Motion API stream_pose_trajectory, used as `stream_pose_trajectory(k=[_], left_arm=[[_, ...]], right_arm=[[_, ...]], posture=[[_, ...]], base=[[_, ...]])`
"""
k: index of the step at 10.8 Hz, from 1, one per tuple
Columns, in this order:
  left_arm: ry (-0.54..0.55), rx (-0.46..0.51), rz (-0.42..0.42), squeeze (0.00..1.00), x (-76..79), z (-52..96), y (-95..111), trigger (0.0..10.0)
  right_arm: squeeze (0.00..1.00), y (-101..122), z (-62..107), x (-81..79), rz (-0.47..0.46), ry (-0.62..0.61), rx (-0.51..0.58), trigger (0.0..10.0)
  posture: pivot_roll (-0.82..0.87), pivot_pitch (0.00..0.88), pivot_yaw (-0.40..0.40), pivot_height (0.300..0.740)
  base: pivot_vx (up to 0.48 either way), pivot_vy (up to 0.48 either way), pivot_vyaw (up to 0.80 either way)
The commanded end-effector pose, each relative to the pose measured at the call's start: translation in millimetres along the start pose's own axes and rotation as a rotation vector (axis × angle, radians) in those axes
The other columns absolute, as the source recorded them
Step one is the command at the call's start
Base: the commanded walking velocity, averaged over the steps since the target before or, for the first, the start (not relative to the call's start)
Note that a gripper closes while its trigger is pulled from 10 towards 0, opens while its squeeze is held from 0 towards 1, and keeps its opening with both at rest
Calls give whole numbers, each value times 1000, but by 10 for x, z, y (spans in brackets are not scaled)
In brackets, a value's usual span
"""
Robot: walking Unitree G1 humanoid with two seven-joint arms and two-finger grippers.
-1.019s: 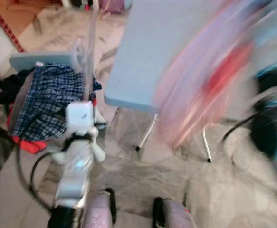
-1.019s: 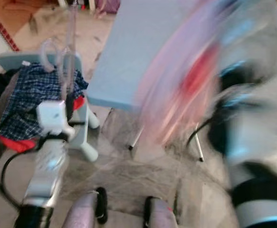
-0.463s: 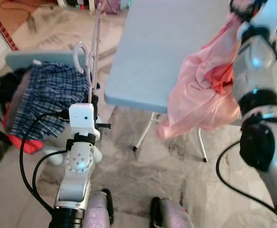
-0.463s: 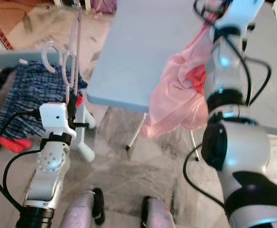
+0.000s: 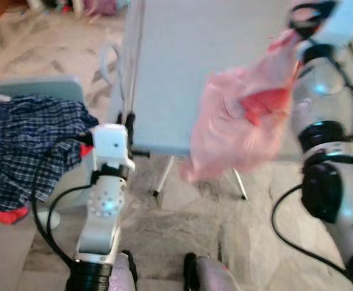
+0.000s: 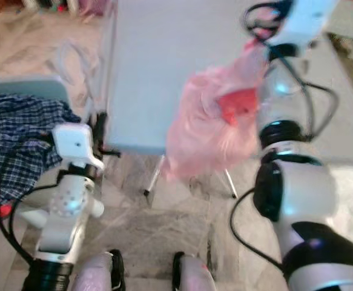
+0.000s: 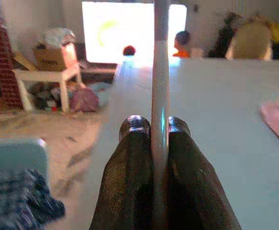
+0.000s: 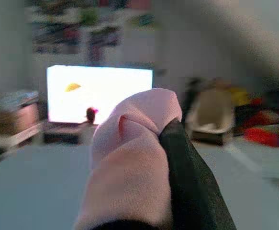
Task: Hang hanger
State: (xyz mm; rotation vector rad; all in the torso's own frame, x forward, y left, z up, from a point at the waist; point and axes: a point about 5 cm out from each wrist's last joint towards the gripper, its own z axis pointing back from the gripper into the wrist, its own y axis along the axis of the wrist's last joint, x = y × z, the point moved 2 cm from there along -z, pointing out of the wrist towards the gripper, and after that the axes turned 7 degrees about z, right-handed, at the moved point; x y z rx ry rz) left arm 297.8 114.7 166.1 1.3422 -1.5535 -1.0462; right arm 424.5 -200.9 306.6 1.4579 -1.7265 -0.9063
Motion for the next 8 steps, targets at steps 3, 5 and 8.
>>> stream_pose_trajectory(k=[3,5,8], left_arm=[[25,-59,-8,0,-54,50,-115,10000],[30,-69,-12,0,-64,65,-126,10000],[35,-89,-17,0,-51,79,-159,10000]], right_arm=[[0,-244,111,-253,37,179,-113,10000],[0,-377,193,-239,90,230,-169,10000],[1000,-869,541,-332,448,535,-410,10000]], posture=[[56,198,-74,740],[56,200,-74,740],[52,205,-72,740]], base=[[361,0,0],[144,0,0],[0,0,0]])
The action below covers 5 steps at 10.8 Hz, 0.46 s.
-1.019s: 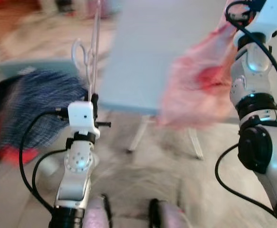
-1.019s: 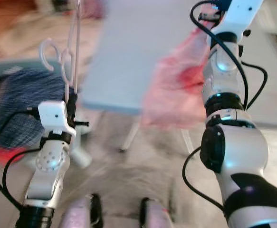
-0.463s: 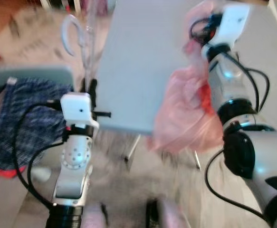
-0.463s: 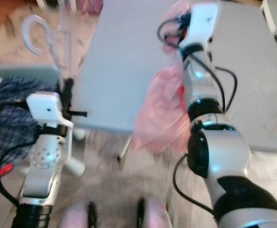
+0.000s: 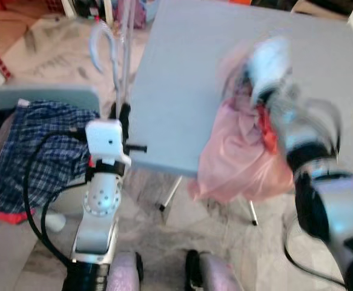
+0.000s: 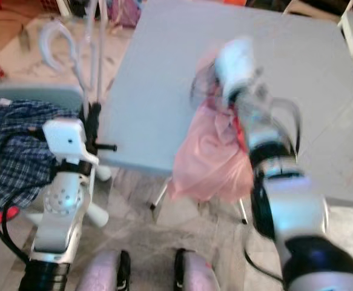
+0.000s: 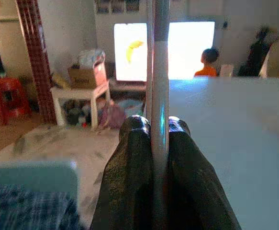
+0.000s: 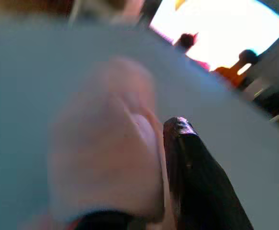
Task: Hang hanger
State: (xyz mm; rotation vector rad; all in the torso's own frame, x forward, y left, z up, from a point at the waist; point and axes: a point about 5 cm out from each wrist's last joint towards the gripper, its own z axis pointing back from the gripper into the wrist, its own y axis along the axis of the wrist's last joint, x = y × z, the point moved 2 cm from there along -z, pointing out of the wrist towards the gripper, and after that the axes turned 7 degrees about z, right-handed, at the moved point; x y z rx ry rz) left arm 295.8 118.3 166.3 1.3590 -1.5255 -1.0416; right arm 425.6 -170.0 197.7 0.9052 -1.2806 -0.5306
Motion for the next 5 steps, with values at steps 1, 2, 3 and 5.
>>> stream_pose_trajectory(k=[1,2,3,5], left_arm=[[11,-87,-2,0,-11,59,-175,10000],[8,-90,-2,0,-6,59,-178,10000],[6,-92,-2,0,-4,62,-180,10000],[8,-97,0,0,-19,72,-183,10000]], right_arm=[[1000,-83,29,-36,55,93,-44,10000],[1000,-96,52,-60,113,141,-35,10000],[1000,-54,67,21,150,135,-13,10000],[1000,-102,186,135,281,276,-23,10000]], posture=[[51,206,-71,740],[51,206,-71,740],[50,207,-69,740],[51,213,-64,740]], base=[[0,0,0],[0,0,0],[0,0,0],[0,0,0]])
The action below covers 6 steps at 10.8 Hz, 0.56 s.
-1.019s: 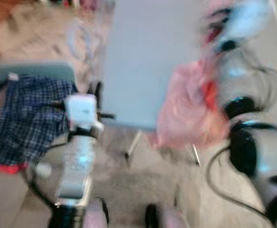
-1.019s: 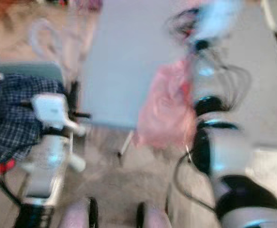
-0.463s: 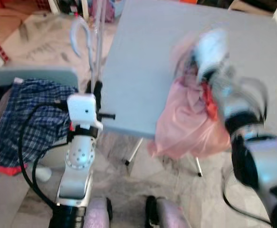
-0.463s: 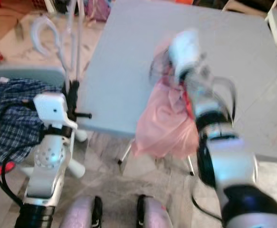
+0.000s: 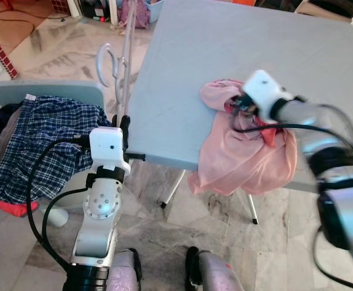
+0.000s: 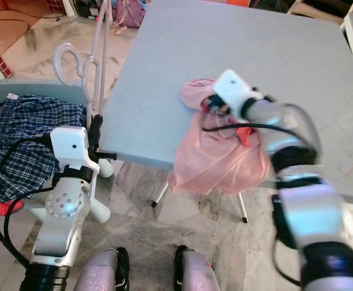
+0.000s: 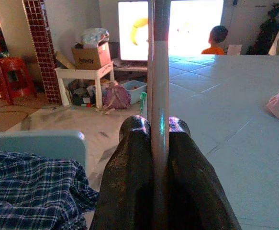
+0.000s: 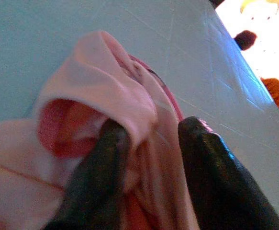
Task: Hang hanger
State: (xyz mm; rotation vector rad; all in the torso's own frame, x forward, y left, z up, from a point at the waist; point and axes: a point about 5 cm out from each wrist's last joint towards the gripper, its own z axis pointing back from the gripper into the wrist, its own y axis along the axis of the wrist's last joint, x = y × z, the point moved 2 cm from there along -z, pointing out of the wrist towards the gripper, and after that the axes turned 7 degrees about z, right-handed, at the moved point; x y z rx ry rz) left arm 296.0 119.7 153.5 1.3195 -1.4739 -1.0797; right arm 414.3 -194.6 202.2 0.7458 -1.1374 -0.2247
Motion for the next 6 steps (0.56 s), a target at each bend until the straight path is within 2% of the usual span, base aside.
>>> stream_pose_trajectory(k=[1,2,3,4,5,6], left_arm=[[4,-37,0,0,-14,39,-73,10000],[4,-42,-2,0,-17,51,-80,10000],[2,-46,0,0,-11,45,-87,10000],[4,-46,6,0,-11,44,-88,10000],[0,-51,8,0,1,48,-98,10000],[-7,-56,10,0,12,51,-104,10000]], right_arm=[[1000,-19,58,52,-22,-1,18,10000],[1000,-51,155,98,-48,15,52,10000],[1000,-69,241,29,-99,88,111,10000],[1000,-75,327,-32,-203,124,183,10000],[1000,-165,479,-117,-349,147,235,10000],[1000,-294,646,-137,-502,126,267,10000]], posture=[[49,216,-63,740],[48,218,-64,740],[48,218,-64,740],[44,219,-64,740],[35,223,-63,740],[27,224,-58,740]], base=[[0,0,0],[0,0,0],[0,0,0],[0,0,0],[0,0,0],[0,0,0]])
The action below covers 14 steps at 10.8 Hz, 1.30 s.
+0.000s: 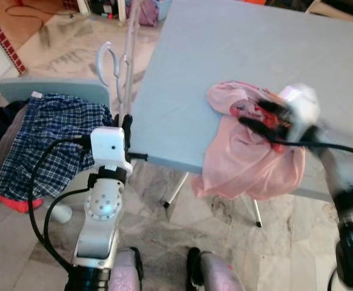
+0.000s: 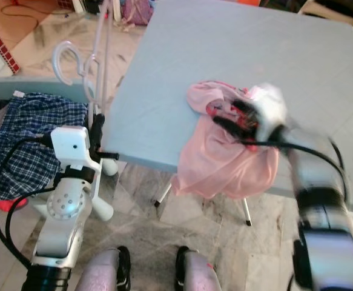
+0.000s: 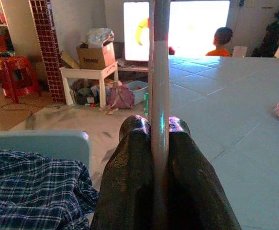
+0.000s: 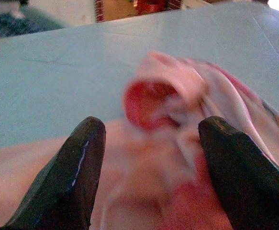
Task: Hang hanger
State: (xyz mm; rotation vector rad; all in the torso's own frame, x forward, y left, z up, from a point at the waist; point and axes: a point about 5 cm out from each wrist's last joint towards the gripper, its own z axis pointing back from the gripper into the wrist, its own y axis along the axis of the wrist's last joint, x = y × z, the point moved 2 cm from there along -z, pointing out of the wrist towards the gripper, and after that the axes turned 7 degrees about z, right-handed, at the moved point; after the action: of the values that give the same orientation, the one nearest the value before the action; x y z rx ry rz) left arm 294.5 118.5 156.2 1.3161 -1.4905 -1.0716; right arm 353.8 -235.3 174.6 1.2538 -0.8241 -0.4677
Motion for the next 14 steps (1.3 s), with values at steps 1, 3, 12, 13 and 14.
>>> stream_pose_trajectory(k=[1,3,12,13,14], left_arm=[[-7,-67,0,0,1,42,-130,10000],[-21,-76,-2,0,8,40,-155,10000],[-28,-89,-14,0,-24,66,-161,10000],[-30,-88,-12,0,-9,66,-158,10000],[-31,-89,-11,0,-2,70,-160,10000]], right_arm=[[1000,67,163,74,-12,-9,24,10000],[1000,17,419,80,-93,26,-9,10000],[1000,-437,211,-511,-203,242,-196,10000],[1000,-476,-7,-441,-137,87,-208,10000],[1000,-506,-146,-323,-96,-70,-247,10000]], posture=[[23,225,-53,740],[18,223,-48,740],[47,227,-35,740],[50,227,-36,740],[53,228,-37,740]], base=[[0,0,0],[0,0,0],[0,0,0],[0,0,0],[0,0,0]])
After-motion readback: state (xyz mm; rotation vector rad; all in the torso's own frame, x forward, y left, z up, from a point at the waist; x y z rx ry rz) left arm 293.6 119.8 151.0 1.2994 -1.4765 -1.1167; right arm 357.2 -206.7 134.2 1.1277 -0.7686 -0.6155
